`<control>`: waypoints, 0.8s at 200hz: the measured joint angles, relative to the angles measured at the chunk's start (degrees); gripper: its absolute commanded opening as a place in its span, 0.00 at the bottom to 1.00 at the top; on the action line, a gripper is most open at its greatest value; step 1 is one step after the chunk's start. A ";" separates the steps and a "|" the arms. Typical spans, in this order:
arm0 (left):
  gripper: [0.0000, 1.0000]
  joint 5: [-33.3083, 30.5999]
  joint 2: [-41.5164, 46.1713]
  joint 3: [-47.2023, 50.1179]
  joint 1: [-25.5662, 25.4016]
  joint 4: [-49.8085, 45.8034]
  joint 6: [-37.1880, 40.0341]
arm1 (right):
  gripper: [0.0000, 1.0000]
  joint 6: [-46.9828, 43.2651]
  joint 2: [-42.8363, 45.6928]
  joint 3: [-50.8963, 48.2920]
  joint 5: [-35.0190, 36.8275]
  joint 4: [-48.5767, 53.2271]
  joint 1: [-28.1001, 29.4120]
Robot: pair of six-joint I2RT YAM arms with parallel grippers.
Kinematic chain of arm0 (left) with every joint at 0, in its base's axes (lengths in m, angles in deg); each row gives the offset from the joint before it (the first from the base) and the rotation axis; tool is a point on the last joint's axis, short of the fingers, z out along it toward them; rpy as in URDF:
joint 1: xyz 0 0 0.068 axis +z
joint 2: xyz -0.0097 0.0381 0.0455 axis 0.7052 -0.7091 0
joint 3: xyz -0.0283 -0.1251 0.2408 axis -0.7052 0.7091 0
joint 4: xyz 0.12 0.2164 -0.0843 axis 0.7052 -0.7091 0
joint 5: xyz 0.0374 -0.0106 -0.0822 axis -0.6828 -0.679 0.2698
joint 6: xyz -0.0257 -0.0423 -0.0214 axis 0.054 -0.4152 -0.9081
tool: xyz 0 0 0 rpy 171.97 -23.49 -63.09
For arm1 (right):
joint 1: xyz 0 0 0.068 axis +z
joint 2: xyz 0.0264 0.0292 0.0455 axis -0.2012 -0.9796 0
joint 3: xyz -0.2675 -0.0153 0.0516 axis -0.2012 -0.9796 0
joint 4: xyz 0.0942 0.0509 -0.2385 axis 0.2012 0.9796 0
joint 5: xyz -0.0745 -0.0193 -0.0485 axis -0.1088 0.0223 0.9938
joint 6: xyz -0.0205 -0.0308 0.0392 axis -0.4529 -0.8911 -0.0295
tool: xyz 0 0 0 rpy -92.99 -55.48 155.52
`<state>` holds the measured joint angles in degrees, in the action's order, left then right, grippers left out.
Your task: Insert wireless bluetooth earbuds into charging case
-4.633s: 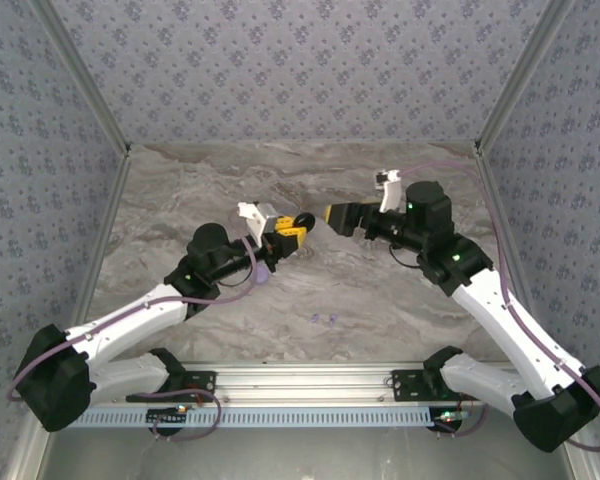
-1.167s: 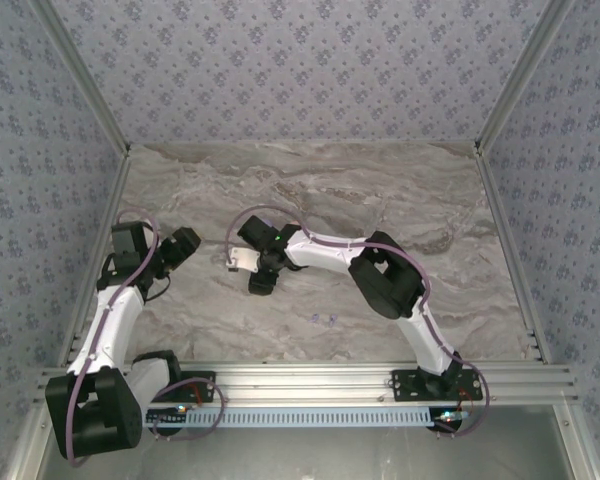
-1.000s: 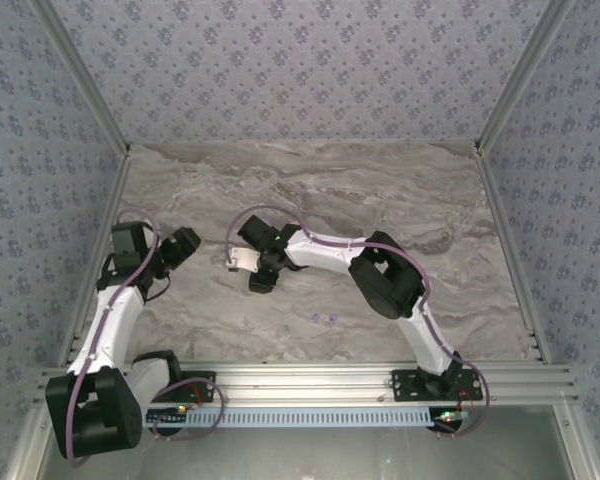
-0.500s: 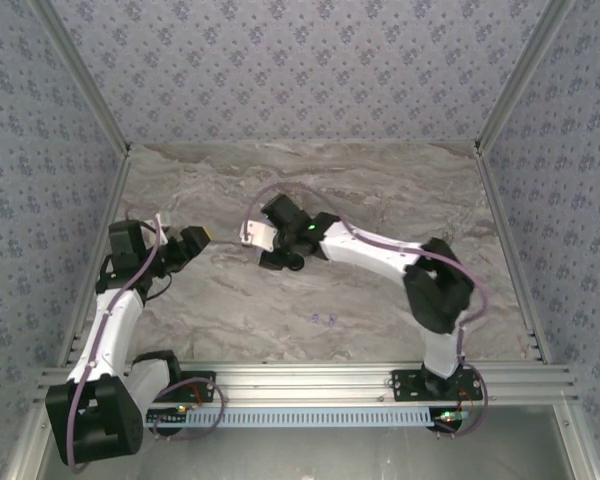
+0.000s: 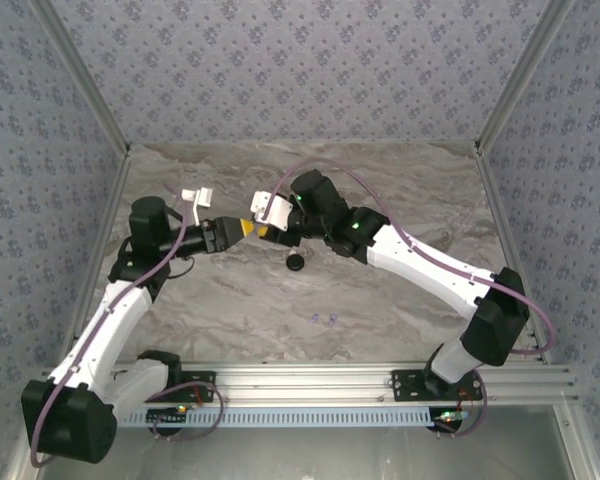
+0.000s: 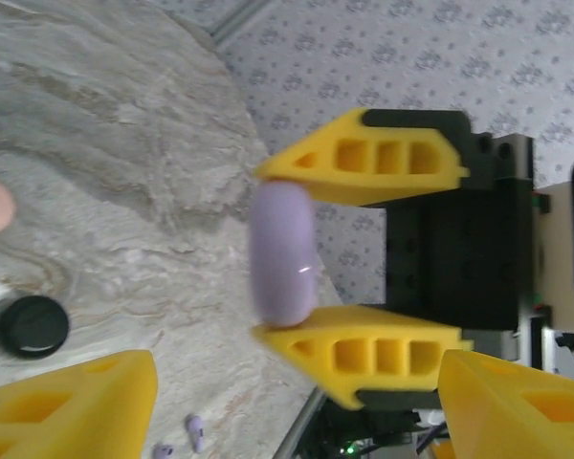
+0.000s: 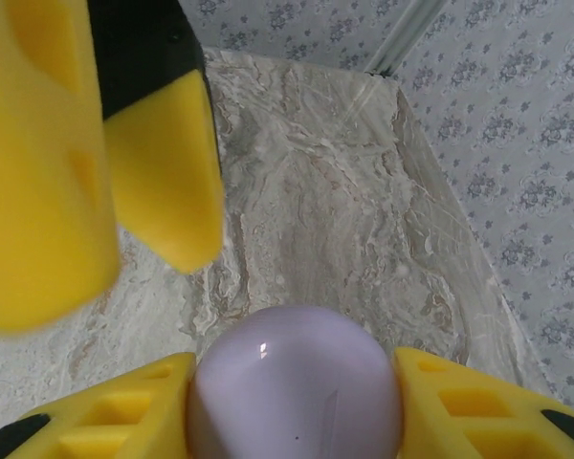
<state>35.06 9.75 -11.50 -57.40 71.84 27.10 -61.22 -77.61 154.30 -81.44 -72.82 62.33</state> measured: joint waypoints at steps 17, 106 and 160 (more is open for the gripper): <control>0.66 -0.07 -0.83 -0.44 -1.81 0.68 0.02 | 0.48 -0.28 0.02 -0.02 0.00 0.00 0.35; 0.45 -1.38 -3.39 -0.55 -4.39 2.43 -1.01 | 0.48 -1.09 0.48 -0.74 0.07 0.20 0.57; 0.43 -4.00 -4.02 -0.55 -4.50 3.37 -1.11 | 0.48 -1.09 0.66 -0.90 -0.31 0.04 0.83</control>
<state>31.06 5.73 -12.05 -61.90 75.21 25.98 -62.31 -76.95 153.40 -81.75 -72.77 63.16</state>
